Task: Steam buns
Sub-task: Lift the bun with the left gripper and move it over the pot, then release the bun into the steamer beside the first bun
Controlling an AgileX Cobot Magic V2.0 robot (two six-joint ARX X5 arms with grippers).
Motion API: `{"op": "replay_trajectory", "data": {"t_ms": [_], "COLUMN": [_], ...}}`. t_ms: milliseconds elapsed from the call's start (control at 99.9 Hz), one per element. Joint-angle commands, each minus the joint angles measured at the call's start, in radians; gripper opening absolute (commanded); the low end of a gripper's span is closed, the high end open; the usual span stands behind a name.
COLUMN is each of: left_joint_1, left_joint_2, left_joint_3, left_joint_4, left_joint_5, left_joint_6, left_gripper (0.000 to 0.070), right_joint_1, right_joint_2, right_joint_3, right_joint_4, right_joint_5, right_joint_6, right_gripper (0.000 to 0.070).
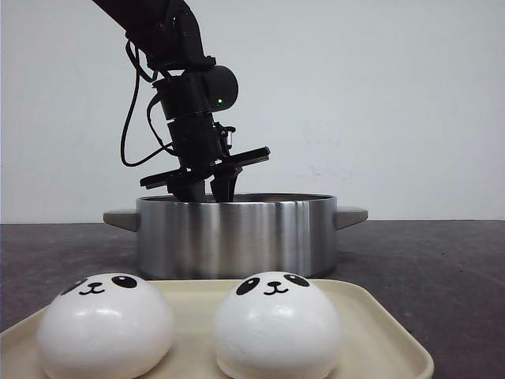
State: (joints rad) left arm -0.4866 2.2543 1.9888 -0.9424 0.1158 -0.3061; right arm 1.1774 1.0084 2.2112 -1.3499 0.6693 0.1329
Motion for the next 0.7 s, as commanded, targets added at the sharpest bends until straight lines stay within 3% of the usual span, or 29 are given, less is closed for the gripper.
{"op": "replay_trajectory", "data": {"t_ms": [0, 40, 160, 210, 401, 511, 691], "left_joint_1": [-0.002, -0.001, 0.003, 0.005, 0.006, 0.008, 0.008], "left_joint_2": [0.023, 0.023, 0.023, 0.023, 0.023, 0.022, 0.022], "left_joint_3": [0.031, 0.031, 0.031, 0.031, 0.034, 0.056, 0.189], "left_joint_4": [0.011, 0.013, 0.0, -0.009, -0.032, -0.064, -0.174], "left_joint_5": [-0.004, -0.003, -0.003, -0.003, -0.002, -0.004, -0.003], "left_joint_6": [0.007, 0.007, 0.007, 0.009, 0.018, 0.023, 0.046], "left_gripper": [0.0045, 0.0094, 0.0436, 0.0513, 0.0535, 0.07, 0.07], "right_joint_1": [0.011, 0.011, 0.011, 0.011, 0.011, 0.011, 0.011], "right_joint_2": [0.008, 0.008, 0.008, 0.008, 0.008, 0.008, 0.008], "right_joint_3": [0.019, 0.019, 0.019, 0.019, 0.019, 0.019, 0.018], "right_joint_4": [-0.073, -0.073, -0.073, -0.073, -0.073, -0.073, -0.073], "right_joint_5": [0.012, 0.013, 0.013, 0.013, 0.013, 0.012, 0.013], "right_joint_6": [0.017, 0.017, 0.017, 0.017, 0.017, 0.017, 0.017], "right_gripper": [0.0007, 0.0007, 0.0007, 0.0007, 0.0007, 0.0007, 0.0007]}}
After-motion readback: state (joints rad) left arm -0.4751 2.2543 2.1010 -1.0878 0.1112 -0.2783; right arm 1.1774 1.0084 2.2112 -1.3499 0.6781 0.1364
